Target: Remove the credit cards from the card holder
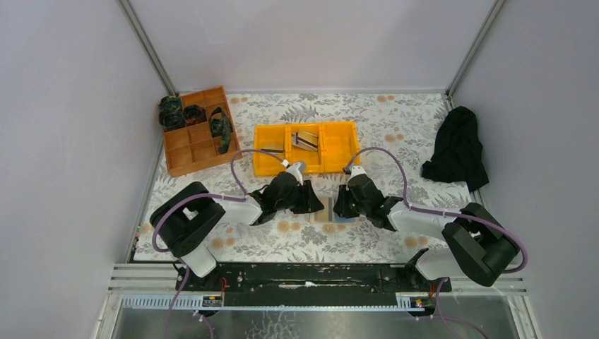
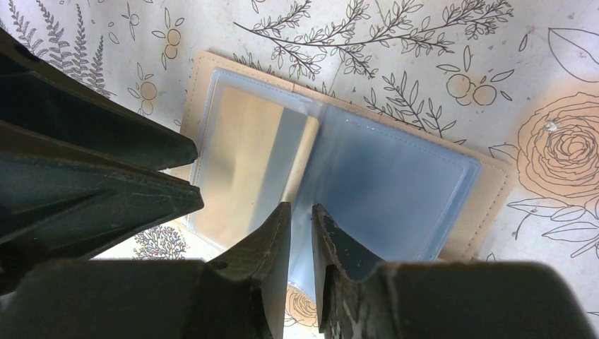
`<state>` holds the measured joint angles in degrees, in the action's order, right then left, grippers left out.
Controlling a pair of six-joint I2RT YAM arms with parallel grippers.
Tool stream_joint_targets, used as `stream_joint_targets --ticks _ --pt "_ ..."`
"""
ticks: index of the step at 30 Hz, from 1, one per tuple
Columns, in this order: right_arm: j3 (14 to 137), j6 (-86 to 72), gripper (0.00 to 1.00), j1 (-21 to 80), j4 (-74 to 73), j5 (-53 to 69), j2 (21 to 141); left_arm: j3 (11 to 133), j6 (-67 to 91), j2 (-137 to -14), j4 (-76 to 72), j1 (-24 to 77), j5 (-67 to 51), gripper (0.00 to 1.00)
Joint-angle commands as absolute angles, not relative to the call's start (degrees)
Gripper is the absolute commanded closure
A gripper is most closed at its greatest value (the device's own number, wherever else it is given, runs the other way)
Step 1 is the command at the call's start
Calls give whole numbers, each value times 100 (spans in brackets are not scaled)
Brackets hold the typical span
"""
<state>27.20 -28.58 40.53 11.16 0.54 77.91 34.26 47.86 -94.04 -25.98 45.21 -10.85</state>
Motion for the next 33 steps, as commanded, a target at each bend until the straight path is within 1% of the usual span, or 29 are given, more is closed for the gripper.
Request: stream_joint_targets --ticks 1,10,24,33 --pt "2918 -2864 76 4034 1138 -39 7817 3415 4680 -9544 -2665 4485 -1036 54" --pt "2909 -2865 76 4032 1154 -29 7818 3428 4656 -9623 -2694 4483 -1078 54" --pt "2948 -2868 76 4030 1194 26 7949 3506 5141 -10016 -3705 4485 -2151 54" --pt "2951 -2859 76 4034 1181 9 7935 3599 5168 -9894 -3677 4485 -2247 54"
